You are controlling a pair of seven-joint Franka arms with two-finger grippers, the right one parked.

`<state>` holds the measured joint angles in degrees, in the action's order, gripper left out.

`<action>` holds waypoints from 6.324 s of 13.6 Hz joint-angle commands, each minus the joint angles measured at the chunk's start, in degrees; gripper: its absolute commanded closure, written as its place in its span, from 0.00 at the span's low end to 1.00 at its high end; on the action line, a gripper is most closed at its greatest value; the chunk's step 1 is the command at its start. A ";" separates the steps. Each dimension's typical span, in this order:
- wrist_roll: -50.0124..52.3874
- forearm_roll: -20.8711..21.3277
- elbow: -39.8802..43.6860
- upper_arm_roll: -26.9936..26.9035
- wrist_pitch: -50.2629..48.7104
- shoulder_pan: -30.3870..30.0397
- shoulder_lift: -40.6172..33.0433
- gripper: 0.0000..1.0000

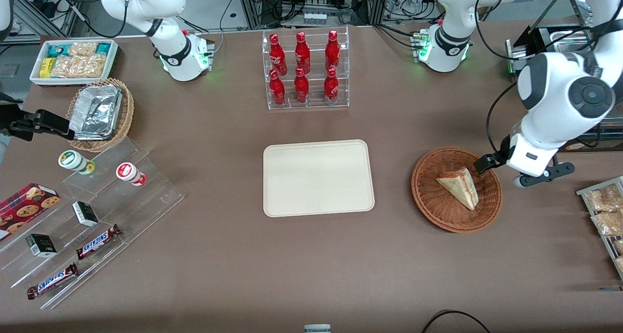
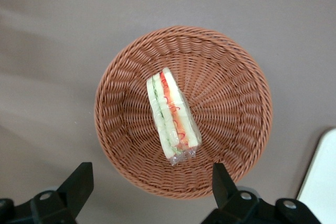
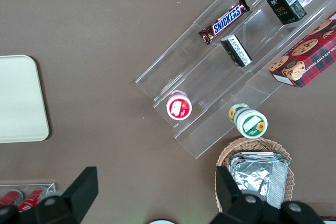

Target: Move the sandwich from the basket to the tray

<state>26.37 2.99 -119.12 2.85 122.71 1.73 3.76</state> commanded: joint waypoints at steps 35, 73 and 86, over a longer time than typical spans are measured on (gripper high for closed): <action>20.03 1.15 9.82 9.17 -8.75 0.65 1.51 1.00; 46.93 26.55 24.90 21.50 9.39 26.93 35.80 0.00; 37.05 8.38 24.90 20.88 -17.21 15.87 11.21 0.00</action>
<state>69.86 15.72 -92.71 23.78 109.65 20.87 19.84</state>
